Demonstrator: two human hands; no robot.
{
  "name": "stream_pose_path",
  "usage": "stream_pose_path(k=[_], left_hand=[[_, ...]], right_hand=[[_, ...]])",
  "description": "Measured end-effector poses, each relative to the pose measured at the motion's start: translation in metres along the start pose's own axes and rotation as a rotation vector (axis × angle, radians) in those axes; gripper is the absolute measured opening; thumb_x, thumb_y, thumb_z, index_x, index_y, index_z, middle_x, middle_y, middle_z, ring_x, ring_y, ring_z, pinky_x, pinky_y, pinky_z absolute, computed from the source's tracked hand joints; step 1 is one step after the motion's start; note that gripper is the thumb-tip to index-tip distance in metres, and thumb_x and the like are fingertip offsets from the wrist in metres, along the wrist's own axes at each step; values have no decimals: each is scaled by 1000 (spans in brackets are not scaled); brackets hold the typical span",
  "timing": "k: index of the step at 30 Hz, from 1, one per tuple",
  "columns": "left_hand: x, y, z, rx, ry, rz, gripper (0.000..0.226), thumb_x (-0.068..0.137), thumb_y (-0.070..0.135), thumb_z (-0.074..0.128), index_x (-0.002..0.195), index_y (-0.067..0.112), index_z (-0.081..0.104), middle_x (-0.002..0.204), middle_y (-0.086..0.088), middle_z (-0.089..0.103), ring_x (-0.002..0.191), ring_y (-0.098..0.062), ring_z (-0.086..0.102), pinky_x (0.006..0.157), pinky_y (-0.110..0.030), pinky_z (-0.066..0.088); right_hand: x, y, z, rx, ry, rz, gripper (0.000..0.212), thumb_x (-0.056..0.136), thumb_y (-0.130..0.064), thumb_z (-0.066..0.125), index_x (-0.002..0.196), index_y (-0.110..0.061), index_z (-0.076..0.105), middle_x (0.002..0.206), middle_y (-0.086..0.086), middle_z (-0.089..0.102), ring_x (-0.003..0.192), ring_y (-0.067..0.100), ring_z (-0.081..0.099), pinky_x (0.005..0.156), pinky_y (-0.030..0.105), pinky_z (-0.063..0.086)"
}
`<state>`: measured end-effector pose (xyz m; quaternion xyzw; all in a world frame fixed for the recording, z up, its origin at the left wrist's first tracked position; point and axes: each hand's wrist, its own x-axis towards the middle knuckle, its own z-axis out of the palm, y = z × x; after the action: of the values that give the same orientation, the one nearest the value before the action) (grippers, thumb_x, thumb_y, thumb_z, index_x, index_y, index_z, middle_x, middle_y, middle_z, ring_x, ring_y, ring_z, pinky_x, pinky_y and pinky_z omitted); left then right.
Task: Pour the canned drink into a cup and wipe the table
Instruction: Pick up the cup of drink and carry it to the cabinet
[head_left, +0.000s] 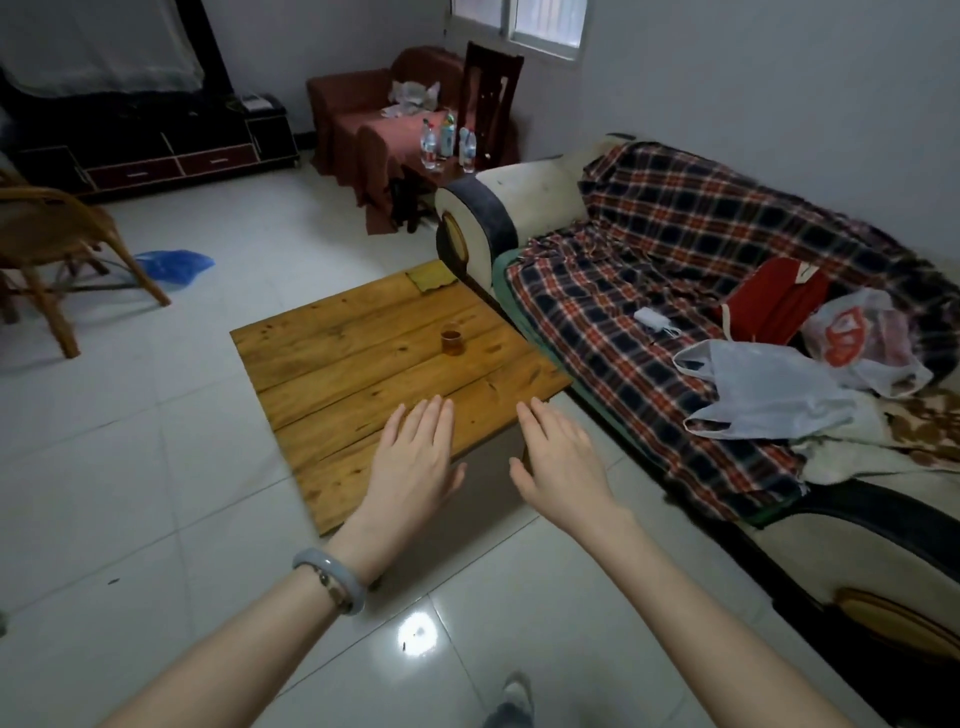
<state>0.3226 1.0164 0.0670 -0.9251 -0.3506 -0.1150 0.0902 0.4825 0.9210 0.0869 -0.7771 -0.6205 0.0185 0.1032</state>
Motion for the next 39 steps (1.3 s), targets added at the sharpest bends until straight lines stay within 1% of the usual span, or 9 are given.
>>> stream_pose_path(k=[5, 10, 16, 21, 24, 30, 33, 36, 39], left_hand=[[77, 0, 38, -8, -71, -105, 75, 75, 43, 71, 132, -1, 48, 131, -17, 57, 121, -29, 55, 105, -46, 40], [143, -9, 74, -11, -131, -183, 75, 82, 44, 63, 138, 1, 40, 139, -16, 49, 129, -29, 45, 111, -45, 31], [210, -32, 123, 33, -246, -217, 79, 89, 50, 51, 147, 5, 21, 152, -12, 30, 140, -25, 27, 117, -42, 18], [264, -63, 157, 47, -286, -250, 79, 91, 49, 48, 148, 6, 17, 153, -12, 26, 142, -25, 23, 118, -41, 15], [299, -77, 175, 39, -323, -253, 77, 92, 49, 47, 148, 6, 15, 154, -11, 25, 142, -25, 22, 118, -41, 13], [350, -107, 205, -13, -357, -340, 76, 92, 49, 46, 148, 6, 18, 152, -11, 29, 140, -25, 25, 118, -41, 14], [363, -114, 221, -24, -360, -371, 76, 91, 49, 49, 146, 5, 23, 149, -12, 34, 138, -25, 31, 116, -40, 16], [372, -121, 240, -31, -371, -427, 75, 85, 48, 59, 141, 3, 37, 139, -14, 48, 130, -27, 43, 113, -41, 26], [377, -130, 265, -70, -356, -531, 76, 74, 50, 70, 132, 4, 50, 127, -13, 59, 119, -28, 54, 106, -42, 37]], right_hand=[[83, 58, 19, 63, -54, -27, 65, 91, -31, 51, 144, -4, 26, 150, 15, 31, 139, 27, 26, 114, 37, 19], [159, 95, 37, 72, -78, -41, 66, 90, -32, 52, 144, -6, 26, 149, 14, 32, 138, 25, 28, 113, 36, 21], [240, 129, 65, 10, -139, -110, 66, 90, -33, 50, 145, -5, 24, 149, 15, 32, 139, 26, 27, 114, 37, 21], [316, 152, 81, 14, -201, -156, 66, 92, -34, 49, 145, -6, 23, 150, 14, 30, 139, 26, 26, 114, 37, 20], [362, 164, 89, 51, -250, -153, 65, 93, -32, 49, 146, -8, 20, 152, 12, 27, 140, 24, 25, 114, 35, 19], [436, 181, 104, 94, -322, -174, 66, 93, -31, 50, 147, -10, 20, 153, 11, 24, 141, 23, 23, 115, 34, 19], [465, 186, 115, 100, -357, -190, 66, 93, -31, 51, 147, -11, 19, 154, 10, 23, 141, 23, 22, 115, 34, 19], [489, 192, 130, 111, -398, -221, 65, 93, -30, 51, 147, -12, 20, 154, 9, 23, 141, 22, 21, 115, 35, 20], [511, 200, 150, 114, -458, -249, 66, 93, -29, 51, 148, -13, 18, 154, 8, 23, 141, 21, 21, 115, 35, 19]])
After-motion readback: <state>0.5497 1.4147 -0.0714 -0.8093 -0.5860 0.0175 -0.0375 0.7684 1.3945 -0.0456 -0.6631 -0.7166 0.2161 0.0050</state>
